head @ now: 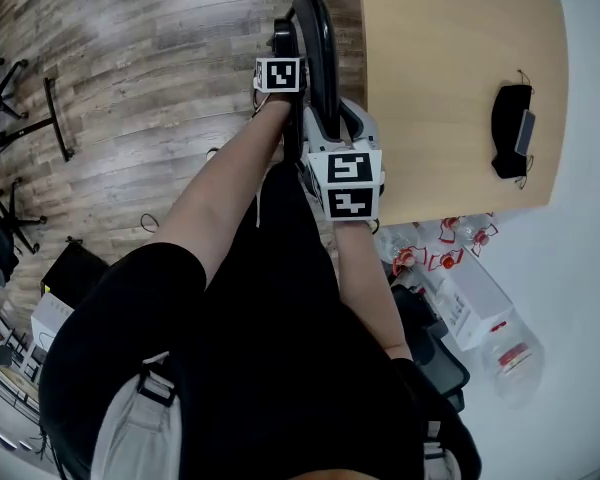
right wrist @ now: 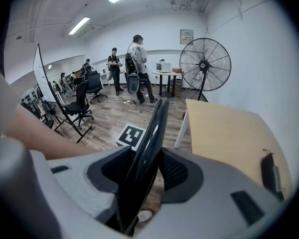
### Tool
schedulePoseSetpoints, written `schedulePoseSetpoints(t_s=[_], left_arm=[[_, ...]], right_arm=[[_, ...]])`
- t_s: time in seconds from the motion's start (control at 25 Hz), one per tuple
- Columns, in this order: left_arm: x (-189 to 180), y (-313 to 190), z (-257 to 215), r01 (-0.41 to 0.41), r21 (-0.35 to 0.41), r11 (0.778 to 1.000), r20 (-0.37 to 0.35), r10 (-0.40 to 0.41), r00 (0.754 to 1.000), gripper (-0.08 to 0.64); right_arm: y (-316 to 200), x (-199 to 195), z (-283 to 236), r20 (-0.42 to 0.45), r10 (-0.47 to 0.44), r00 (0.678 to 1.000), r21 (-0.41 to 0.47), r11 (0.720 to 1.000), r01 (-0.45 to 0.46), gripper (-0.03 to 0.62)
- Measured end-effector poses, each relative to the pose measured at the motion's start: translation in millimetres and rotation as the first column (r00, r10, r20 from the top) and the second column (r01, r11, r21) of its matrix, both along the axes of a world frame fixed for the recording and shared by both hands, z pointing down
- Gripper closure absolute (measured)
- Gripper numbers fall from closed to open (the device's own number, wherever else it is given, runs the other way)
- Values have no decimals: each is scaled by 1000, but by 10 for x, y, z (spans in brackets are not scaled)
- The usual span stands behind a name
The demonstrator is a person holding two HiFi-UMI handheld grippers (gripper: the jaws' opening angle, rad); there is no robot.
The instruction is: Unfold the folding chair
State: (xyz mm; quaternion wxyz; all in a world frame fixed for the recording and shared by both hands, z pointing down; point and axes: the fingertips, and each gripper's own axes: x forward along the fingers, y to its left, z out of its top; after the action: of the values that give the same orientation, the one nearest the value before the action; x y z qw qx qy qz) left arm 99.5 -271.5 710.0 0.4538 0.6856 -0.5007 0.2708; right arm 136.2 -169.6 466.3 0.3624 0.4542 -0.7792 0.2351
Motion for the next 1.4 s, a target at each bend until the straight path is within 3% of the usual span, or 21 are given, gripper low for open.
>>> schedulePoseSetpoints(t_s=[0.44, 0.56, 1.08, 1.4], left_arm=[[-165, -23, -32, 5, 5, 1000, -4, -5, 1000, 360], [-184, 101, -36, -10, -61, 998, -60, 6, 998, 360], [-654, 106, 40, -26, -18, 999, -125, 24, 992, 360], [-1038, 180, 124, -23, -36, 999, -185, 16, 983, 357]], right_arm=[[1, 48, 27, -3, -11, 1000, -7, 1000, 11, 425], [0, 74, 33, -6, -16, 1000, -11, 1000, 15, 425], [33, -168, 46, 6, -36, 999, -13, 999, 36, 419], [7, -62, 134, -26, -8, 1000, -30, 1000, 8, 419]])
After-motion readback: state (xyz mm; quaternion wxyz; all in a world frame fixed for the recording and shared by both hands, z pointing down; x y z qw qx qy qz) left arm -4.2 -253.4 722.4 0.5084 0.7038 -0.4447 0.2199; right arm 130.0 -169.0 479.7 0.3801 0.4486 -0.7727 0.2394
